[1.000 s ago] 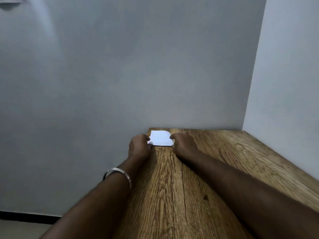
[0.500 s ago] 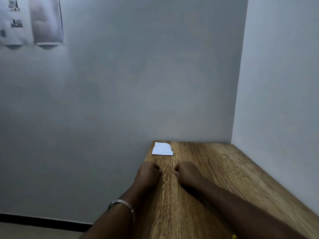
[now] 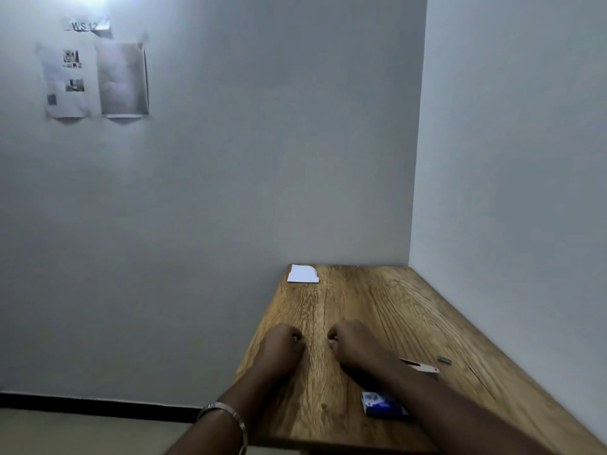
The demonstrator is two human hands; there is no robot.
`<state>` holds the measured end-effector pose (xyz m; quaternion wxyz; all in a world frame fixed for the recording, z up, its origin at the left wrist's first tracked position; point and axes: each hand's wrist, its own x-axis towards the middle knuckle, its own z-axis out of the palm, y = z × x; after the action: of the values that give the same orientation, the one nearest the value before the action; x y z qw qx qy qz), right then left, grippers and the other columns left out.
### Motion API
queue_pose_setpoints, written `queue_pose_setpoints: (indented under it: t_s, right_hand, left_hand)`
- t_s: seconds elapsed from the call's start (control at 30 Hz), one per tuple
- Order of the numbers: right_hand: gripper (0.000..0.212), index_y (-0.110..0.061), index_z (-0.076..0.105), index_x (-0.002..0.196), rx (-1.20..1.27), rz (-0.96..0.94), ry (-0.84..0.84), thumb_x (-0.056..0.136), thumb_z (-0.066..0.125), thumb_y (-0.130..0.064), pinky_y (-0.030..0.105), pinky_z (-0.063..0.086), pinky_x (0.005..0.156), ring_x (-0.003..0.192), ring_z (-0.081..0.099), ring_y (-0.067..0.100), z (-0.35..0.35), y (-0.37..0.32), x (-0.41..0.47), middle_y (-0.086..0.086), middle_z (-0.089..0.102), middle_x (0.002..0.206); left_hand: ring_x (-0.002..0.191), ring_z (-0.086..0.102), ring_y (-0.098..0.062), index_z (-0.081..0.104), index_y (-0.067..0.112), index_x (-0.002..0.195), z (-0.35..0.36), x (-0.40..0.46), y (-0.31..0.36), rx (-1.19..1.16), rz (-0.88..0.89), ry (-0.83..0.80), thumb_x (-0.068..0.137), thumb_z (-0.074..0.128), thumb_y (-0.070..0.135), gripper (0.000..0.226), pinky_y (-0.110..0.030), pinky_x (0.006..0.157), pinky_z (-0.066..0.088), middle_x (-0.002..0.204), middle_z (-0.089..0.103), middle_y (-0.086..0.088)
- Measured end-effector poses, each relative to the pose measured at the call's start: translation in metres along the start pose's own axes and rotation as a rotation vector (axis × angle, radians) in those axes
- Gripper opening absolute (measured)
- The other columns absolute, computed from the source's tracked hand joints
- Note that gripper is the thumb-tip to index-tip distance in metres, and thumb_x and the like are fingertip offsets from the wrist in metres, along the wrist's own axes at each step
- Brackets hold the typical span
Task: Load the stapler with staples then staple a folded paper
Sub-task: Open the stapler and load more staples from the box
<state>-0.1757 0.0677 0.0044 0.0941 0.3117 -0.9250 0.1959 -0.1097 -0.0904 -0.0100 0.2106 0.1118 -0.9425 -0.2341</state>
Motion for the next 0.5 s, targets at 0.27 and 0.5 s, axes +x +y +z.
queue_pose_setpoints:
  t_s: [0.27, 0.5]
  right_hand:
    - [0.019, -0.011, 0.076, 0.096, -0.042, -0.01, -0.028, 0.092, 0.062, -0.022, 0.037, 0.058, 0.082, 0.089, 0.069, 0.016, -0.02, -0.012, -0.053, 0.004, 0.075, 0.097]
    - [0.021, -0.013, 0.077, 0.1, -0.037, -0.034, -0.014, 0.092, 0.062, -0.026, 0.034, 0.057, 0.081, 0.092, 0.069, 0.015, -0.022, -0.012, -0.067, 0.002, 0.075, 0.101]
  left_hand:
    - [0.097, 0.063, -0.012, 0.072, 0.015, 0.111, -0.013, -0.062, 0.019, 0.016, 0.089, -0.001, 0.097, 0.053, 0.018, 0.024, -0.027, 0.085, 0.053, 0.112, 0.07, 0.0]
    - [0.103, 0.06, -0.01, 0.069, 0.017, 0.117, -0.019, -0.075, 0.022, 0.045, 0.159, 0.009, 0.097, 0.054, 0.018, 0.025, -0.026, 0.09, 0.051, 0.118, 0.067, 0.001]
